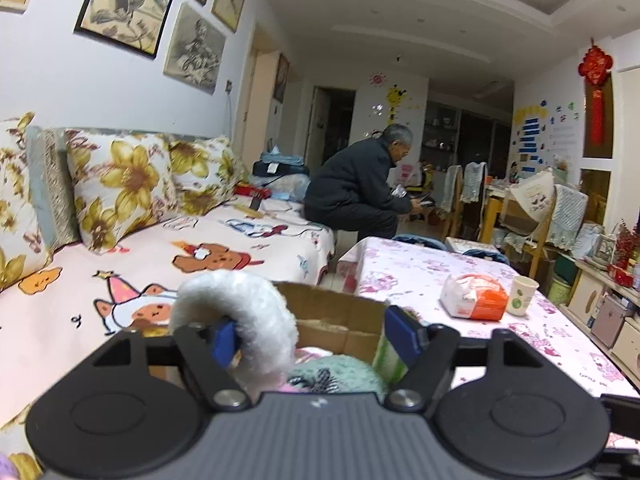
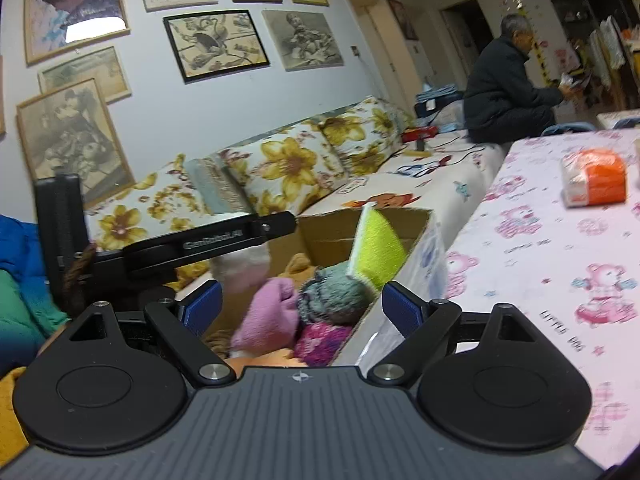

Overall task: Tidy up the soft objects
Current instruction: 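Open right tool to drop the tissue pack into the box while left tool releases the white ring there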

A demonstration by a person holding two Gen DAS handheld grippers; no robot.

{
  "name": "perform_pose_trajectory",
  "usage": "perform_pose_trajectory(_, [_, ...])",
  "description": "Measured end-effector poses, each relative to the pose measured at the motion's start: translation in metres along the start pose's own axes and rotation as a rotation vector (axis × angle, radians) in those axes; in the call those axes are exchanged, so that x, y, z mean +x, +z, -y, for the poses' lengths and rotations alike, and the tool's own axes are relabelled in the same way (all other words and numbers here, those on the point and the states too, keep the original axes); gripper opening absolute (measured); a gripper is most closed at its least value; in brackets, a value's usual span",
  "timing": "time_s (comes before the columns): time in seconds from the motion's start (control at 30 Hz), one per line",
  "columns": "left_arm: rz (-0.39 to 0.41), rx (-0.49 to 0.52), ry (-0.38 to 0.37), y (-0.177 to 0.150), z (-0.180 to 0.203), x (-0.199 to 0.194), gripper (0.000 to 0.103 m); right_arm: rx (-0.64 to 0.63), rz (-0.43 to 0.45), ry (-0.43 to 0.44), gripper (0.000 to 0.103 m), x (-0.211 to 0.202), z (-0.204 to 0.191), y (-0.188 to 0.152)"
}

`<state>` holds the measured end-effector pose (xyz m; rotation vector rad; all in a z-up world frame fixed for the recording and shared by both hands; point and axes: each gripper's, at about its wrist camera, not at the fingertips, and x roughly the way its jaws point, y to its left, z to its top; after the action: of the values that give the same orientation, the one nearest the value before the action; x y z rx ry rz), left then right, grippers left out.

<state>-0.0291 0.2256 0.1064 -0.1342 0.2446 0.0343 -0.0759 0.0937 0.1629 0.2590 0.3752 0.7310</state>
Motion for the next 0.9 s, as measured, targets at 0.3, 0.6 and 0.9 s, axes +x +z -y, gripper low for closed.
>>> perform_pose_trajectory(0.3, [0.089,-0.046,0.011,0.008,-0.003,-0.025,0.095,0.039,-0.002,-0.14,0.103,0.0,0.013,-0.005])
perform_pose_trajectory(0.6, [0.053,-0.013,-0.075,0.008,0.008,-0.024,0.098,0.089,0.007,-0.225,0.103,-0.001,0.01,-0.007])
perform_pose_trajectory(0.9, [-0.252,0.179,-0.046,0.0,0.019,0.003,0.102,0.106,0.048,-0.25,0.103,-0.006,0.019,-0.002])
